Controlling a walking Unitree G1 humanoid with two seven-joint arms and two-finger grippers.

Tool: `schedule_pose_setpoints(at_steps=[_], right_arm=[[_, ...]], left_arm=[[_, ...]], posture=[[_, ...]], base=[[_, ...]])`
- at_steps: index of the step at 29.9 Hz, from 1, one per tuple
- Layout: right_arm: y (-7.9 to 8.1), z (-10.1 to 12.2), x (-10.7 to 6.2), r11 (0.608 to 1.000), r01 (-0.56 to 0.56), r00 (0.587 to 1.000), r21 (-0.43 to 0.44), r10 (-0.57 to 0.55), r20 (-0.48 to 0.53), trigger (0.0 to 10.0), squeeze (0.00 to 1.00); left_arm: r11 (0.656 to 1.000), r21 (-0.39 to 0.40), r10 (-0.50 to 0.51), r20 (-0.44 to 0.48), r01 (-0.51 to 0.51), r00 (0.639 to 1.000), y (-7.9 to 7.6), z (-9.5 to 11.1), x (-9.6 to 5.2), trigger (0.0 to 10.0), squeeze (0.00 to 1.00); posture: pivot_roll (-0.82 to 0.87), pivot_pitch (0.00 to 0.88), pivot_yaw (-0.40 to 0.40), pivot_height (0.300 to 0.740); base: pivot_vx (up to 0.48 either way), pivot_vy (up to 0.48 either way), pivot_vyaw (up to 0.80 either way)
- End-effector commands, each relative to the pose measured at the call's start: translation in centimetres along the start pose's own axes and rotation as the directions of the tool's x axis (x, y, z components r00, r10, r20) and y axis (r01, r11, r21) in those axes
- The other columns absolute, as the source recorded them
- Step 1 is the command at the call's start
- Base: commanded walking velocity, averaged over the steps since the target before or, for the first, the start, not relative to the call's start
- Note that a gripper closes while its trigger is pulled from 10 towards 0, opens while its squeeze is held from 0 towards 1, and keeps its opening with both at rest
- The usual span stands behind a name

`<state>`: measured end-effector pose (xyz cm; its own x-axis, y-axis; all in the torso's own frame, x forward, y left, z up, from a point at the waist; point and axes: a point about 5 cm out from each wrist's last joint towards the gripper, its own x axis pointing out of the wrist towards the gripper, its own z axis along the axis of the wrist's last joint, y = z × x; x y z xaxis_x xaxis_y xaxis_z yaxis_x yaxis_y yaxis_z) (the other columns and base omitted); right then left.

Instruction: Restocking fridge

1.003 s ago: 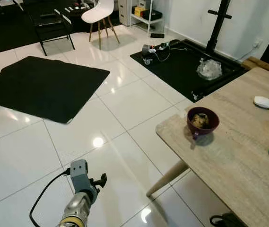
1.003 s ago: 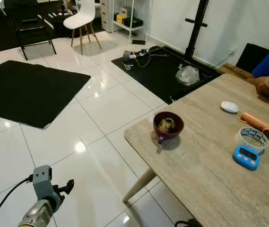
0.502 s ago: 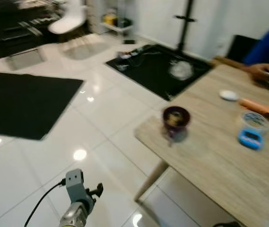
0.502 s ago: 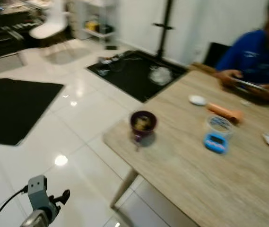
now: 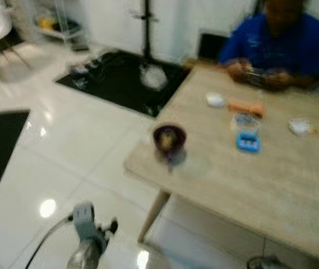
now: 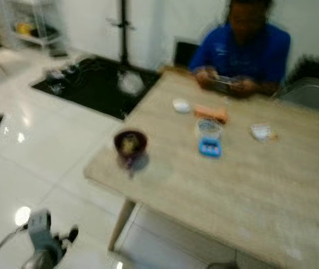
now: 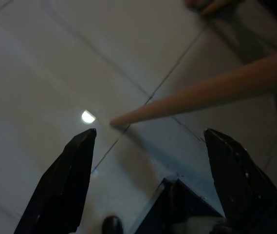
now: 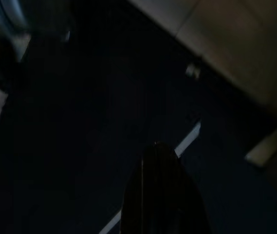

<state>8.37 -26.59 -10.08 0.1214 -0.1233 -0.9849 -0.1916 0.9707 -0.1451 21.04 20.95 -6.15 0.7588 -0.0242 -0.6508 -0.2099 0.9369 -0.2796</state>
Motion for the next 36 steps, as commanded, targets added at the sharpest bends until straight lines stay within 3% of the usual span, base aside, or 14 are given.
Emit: schedule_pose_setpoints(at_steps=[1,9,10,21,26,27,29,31,32,34,35,36], right_arm=[[0.1,1.0,0.0,1.0,-0.005,0.999,0.003,0.005,0.037,10.0,0.0],[0.1,1.1,0.0,1.0,-0.001,0.999,0.005,0.001,0.043,10.0,0.0],[0.1,1.1,0.0,1.0,0.0,0.999,0.007,0.0,0.045,10.0,0.0],[0.0,1.1,0.0,1.0,0.0,0.999,0.007,0.0,0.048,10.0,0.0],[0.0,1.1,0.0,1.0,0.0,0.999,0.008,-0.001,0.05,10.0,0.0],[0.0,1.1,0.0,1.0,0.001,0.999,0.009,-0.002,0.051,10.0,0.0],[0.0,1.1,-0.1,1.0,0.001,0.999,0.01,-0.002,0.051,10.0,0.0],[0.0,1.1,-0.1,1.0,0.002,0.999,0.011,-0.002,0.052,10.0,0.0],[0.0,1.1,-0.1,1.0,0.002,0.999,0.011,-0.002,0.052,10.0,0.0],[0.0,1.1,-0.1,1.0,0.001,0.999,0.011,-0.002,0.052,10.0,0.0],[0.0,1.1,-0.1,1.0,0.001,0.999,0.011,-0.002,0.052,10.0,0.0],[0.0,1.1,-0.1,1.0,0.001,0.999,0.011,-0.001,0.053,10.0,0.0]], left_arm=[[1.0,0.0,0.023,-0.068,-0.023,0.997,0.7,-1.9,-0.7,10.0,0.0],[0.999,0.04,0.016,-0.196,-0.008,0.981,0.7,-5.0,-1.7,10.0,0.0],[0.999,0.051,0.013,-0.234,-0.001,0.972,0.6,-6.1,-2.1,10.0,0.0],[0.998,0.052,0.032,-0.265,-0.019,0.964,0.7,-7.3,-2.7,10.0,0.0],[0.993,0.02,0.116,-0.203,-0.114,0.972,1.8,-6.2,-2.5,10.0,0.0],[0.974,-0.032,0.217,-0.133,-0.223,0.967,3.3,-4.5,-2.4,10.0,0.0],[0.96,-0.068,0.264,-0.099,-0.271,0.96,4.1,-3.7,-2.4,10.0,0.0],[0.922,-0.15,0.357,-0.031,-0.357,0.934,5.7,-1.9,-2.6,10.0,0.0],[0.922,-0.15,0.357,-0.031,-0.357,0.934,5.7,-1.9,-2.6,10.0,0.0],[0.858,-0.28,0.468,0.075,-0.431,0.881,8.0,1.2,-3.0,10.0,0.0],[0.858,-0.28,0.468,0.075,-0.431,0.881,8.0,1.2,-3.0,10.0,0.0],[0.834,-0.328,0.503,0.119,-0.444,0.856,8.9,2.5,-3.3,10.0,0.0]], posture=[[-0.01,0.0,0.0,0.74],[-0.01,0.0,-0.001,0.74],[-0.01,0.0,-0.001,0.74],[-0.01,0.0,-0.001,0.74],[-0.01,0.0,-0.005,0.74],[-0.01,0.0,-0.006,0.74],[-0.01,0.0,-0.007,0.74],[-0.01,0.0,-0.007,0.74],[-0.01,0.0,-0.007,0.74],[-0.02,0.0,-0.009,0.74],[-0.02,0.0,-0.009,0.74],[-0.02,0.0,-0.009,0.74]], base=[[0.0,0.0,0.0],[0.0,-0.386,0.0],[0.0,-0.48,0.0],[0.0,-0.044,0.0],[0.0,0.0,0.0],[0.0,0.0,0.0],[0.0,0.0,0.0],[0.0,0.0,0.0],[0.0,0.0,0.0],[0.0,0.0,0.0],[0.0,0.0,0.0],[0.0,0.0,0.0]])
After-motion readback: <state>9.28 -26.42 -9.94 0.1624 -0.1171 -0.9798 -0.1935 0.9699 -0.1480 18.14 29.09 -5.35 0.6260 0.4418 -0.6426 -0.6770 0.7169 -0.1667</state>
